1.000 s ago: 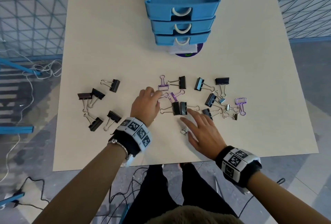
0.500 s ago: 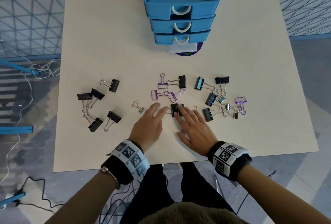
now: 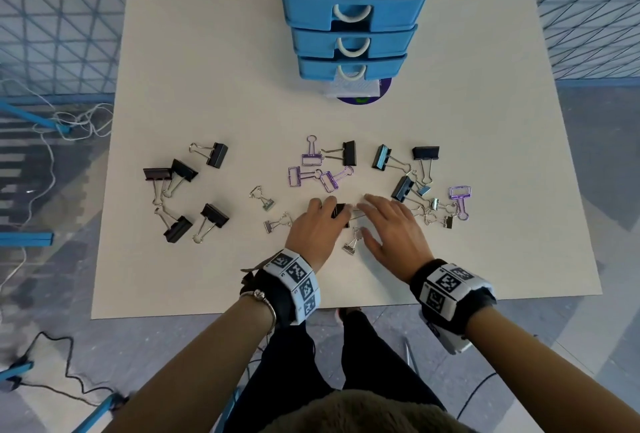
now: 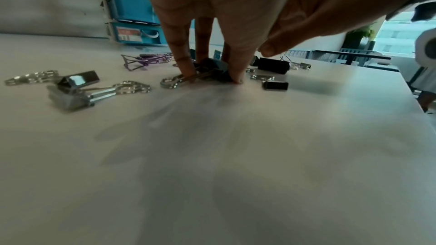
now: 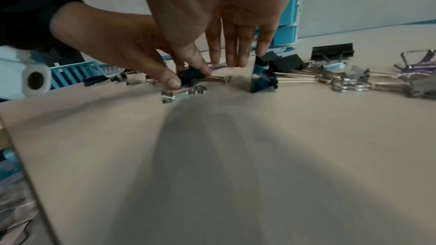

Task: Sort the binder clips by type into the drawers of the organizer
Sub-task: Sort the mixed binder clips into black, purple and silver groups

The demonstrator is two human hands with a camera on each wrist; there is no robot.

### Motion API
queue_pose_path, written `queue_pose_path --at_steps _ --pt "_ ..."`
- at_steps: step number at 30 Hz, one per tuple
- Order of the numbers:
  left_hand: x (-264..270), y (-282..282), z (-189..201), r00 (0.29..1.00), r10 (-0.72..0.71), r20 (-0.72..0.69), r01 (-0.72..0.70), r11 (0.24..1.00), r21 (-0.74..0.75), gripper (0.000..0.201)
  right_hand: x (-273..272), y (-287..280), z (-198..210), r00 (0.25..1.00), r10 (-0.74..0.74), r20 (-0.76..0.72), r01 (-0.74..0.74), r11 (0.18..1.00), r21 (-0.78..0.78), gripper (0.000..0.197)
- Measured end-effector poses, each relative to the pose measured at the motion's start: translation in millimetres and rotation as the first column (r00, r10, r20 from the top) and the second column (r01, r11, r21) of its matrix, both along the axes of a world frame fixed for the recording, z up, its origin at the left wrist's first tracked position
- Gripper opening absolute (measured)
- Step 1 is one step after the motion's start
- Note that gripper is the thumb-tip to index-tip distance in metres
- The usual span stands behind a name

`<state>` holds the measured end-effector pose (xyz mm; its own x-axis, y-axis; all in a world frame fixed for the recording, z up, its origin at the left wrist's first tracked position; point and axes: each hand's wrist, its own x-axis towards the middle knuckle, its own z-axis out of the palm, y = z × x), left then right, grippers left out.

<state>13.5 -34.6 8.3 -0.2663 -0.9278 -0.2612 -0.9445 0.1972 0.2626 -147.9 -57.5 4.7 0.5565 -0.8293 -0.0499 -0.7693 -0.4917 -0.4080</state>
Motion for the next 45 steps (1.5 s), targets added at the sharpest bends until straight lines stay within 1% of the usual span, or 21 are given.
queue_pose_path --at_steps 1,3,6,7,9,10,14,17,20,22,24,28,30,31,32,34,36,38,41,43,45 --pt "-1 0 0 1.0 0.017 -0.001 -0.017 1.0 -0.005 0.057 -2 -2 0 1.0 -0.029 0.0 0.029 1.0 -0.012 0.033" --pt "-1 -1 4 0.998 0.064 -0.03 -0.065 0.998 -0.022 0.049 -8 -5 0 0.996 -0.085 0.0 0.085 0.996 -0.015 0.038" --pt "3 0 13 0.974 0.193 -0.115 -0.189 0.981 0.043 0.04 -21 -4 4 0.991 -0.13 -0.012 0.13 0.991 0.006 0.044" --pt "8 3 18 0.958 0.245 -0.148 -0.239 0.969 0.058 0.04 -27 -3 5 0.991 -0.133 -0.022 0.133 0.991 0.018 0.046" --pt "24 14 28 0.902 0.368 -0.225 -0.37 0.928 0.034 0.039 -36 -2 4 0.992 -0.114 -0.046 0.117 0.992 0.045 0.05" --pt "35 21 30 0.877 0.416 -0.242 -0.425 0.905 0.016 0.04 -40 -2 3 0.994 -0.095 -0.053 0.098 0.994 0.054 0.052" --pt "83 54 33 0.801 0.556 -0.223 -0.583 0.809 -0.076 0.039 -51 -8 -3 0.998 0.006 -0.063 -0.005 1.0 0.006 0.057" --pt "113 71 35 0.728 0.664 -0.174 -0.684 0.72 -0.117 0.04 -56 -16 -6 0.998 0.026 -0.061 -0.026 1.0 -0.009 0.055" --pt "134 73 32 0.651 0.75 -0.113 -0.759 0.641 -0.118 0.04 -55 -23 -9 0.997 0.05 -0.058 -0.051 0.999 -0.008 0.052" --pt "142 66 29 0.618 0.782 -0.08 -0.786 0.611 -0.097 0.04 -50 -26 -9 0.996 0.067 -0.066 -0.068 0.998 -0.01 0.053" --pt "146 56 25 0.609 0.793 -0.029 -0.793 0.606 -0.065 0.039 -43 -28 -8 0.994 0.086 -0.066 -0.087 0.996 -0.023 0.052" --pt "146 43 19 0.617 0.785 0.049 -0.786 0.618 -0.01 0.038 -27 -29 -9 0.99 0.132 -0.046 -0.134 0.99 -0.049 0.05" --pt "141 42 19 0.627 0.779 0.019 -0.778 0.627 -0.025 0.038 -20 -25 -11 0.991 0.128 -0.03 -0.129 0.991 -0.046 0.049" --pt "136 43 19 0.656 0.755 -0.023 -0.755 0.654 -0.056 0.038 -17 -23 -11 0.992 0.126 -0.022 -0.127 0.991 -0.042 0.048" --pt "130 44 19 0.708 0.703 -0.075 -0.706 0.701 -0.099 0.037 -15 -20 -12 0.992 0.127 -0.016 -0.128 0.991 -0.04 0.048" --pt "115 48 16 0.83 0.535 -0.158 -0.557 0.815 -0.161 0.037 -11 -16 -12 0.991 0.135 -0.01 -0.135 0.99 -0.048 0.048" --pt "99 52 8 0.901 0.391 -0.187 -0.417 0.9 -0.126 0.043 -8 -14 -10 0.99 0.143 -0.01 -0.143 0.988 -0.056 0.049" --pt "90 53 -2 0.932 0.319 -0.172 -0.333 0.941 -0.06 0.048 -6 -14 -8 0.989 0.151 -0.009 -0.151 0.986 -0.064 0.049" --pt "84 56 -16 0.958 0.262 -0.118 -0.259 0.965 0.034 0.056 -5 -15 -6 0.984 0.174 -0.022 -0.175 0.983 -0.061 0.051" --pt "79 60 -20 0.977 0.204 -0.065 -0.201 0.978 0.047 0.06 -7 -15 -6 0.982 0.184 -0.035 -0.185 0.982 -0.046 0.053" --pt "71 65 -21 0.993 0.115 0.003 -0.115 0.993 0.035 0.065 -10 -14 -5 0.982 0.186 -0.04 -0.188 0.982 -0.029 0.054"
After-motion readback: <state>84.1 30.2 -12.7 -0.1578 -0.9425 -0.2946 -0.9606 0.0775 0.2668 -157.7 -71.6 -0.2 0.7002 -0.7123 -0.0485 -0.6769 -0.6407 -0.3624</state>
